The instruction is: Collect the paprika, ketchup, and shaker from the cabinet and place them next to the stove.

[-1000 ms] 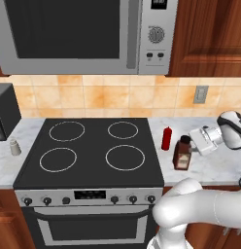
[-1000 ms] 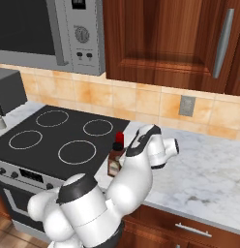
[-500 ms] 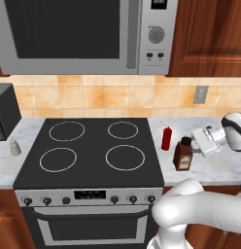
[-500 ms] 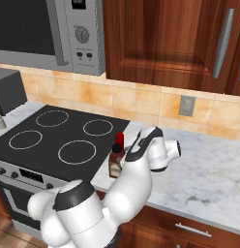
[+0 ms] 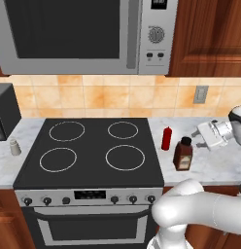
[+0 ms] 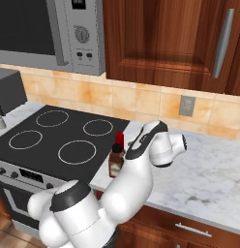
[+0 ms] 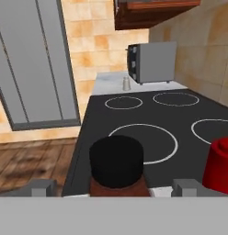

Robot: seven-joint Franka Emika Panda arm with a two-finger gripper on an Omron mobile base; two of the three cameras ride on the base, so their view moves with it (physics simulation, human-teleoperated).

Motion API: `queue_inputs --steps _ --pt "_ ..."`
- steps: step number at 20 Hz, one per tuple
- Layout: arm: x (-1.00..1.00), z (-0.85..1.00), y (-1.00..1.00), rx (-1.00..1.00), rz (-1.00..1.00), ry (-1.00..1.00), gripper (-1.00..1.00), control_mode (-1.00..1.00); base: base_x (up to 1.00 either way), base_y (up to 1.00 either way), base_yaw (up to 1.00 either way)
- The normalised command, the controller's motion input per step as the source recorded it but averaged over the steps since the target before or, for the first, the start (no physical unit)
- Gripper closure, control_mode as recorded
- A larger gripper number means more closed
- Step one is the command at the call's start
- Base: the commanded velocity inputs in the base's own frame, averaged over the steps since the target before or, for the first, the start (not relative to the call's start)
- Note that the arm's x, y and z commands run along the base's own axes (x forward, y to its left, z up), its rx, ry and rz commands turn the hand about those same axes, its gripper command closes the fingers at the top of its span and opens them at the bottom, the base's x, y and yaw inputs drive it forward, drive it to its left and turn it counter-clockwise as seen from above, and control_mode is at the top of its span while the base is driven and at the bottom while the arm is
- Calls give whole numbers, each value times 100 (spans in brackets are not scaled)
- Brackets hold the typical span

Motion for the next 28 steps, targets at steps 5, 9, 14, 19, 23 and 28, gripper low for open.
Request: queue_inputs --steps 5,9,14,19,23,28 --pt "-50 31 -5 -3 0 -3 -100 -100 0 0 0" --pt "-89 38 0 -3 0 -5 -100 -100 0 0 0" --pt "-88 49 16 -5 0 -4 -100 -100 0 0 0" --pt "-68 48 58 -7 -3 0 -100 -100 0 0 0" --pt "-46 37 99 -13 -4 0 -100 -100 0 0 0" --pt "-32 27 100 -15 -4 0 -100 -100 0 0 0"
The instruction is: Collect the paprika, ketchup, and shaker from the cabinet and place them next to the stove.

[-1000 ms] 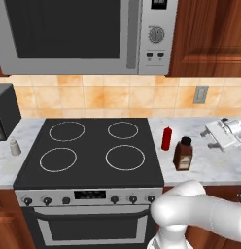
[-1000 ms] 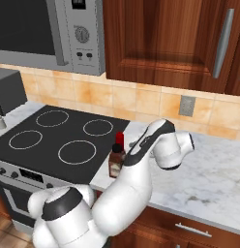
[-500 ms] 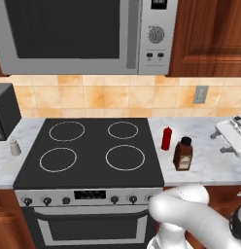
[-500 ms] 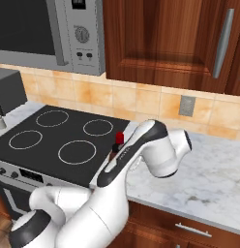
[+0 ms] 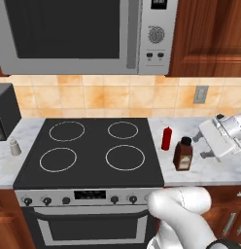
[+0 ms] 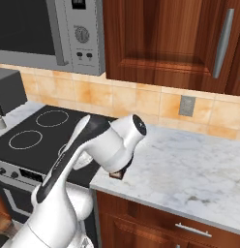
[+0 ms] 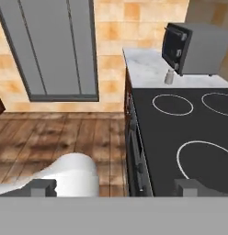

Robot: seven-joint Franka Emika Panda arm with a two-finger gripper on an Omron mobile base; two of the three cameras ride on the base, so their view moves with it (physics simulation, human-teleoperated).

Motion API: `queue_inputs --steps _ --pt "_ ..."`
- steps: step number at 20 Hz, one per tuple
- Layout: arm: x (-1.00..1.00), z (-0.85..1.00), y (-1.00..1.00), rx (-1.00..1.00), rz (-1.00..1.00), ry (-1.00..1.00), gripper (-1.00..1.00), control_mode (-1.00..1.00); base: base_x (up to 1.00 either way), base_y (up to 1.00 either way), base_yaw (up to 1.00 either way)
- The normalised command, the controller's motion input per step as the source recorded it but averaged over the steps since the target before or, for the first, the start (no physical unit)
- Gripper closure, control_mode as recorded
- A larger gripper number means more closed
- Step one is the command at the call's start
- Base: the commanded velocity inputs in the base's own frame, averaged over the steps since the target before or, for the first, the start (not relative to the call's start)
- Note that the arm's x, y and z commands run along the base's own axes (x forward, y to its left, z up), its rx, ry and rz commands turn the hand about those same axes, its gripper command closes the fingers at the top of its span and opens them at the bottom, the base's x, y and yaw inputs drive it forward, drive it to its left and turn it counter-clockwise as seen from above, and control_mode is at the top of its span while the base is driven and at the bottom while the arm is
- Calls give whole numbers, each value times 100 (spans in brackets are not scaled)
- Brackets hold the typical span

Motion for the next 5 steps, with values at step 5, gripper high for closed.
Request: queue_inputs --steps 5 --pt "-16 17 100 -16 -4 0 -100 -100 0 0 0"
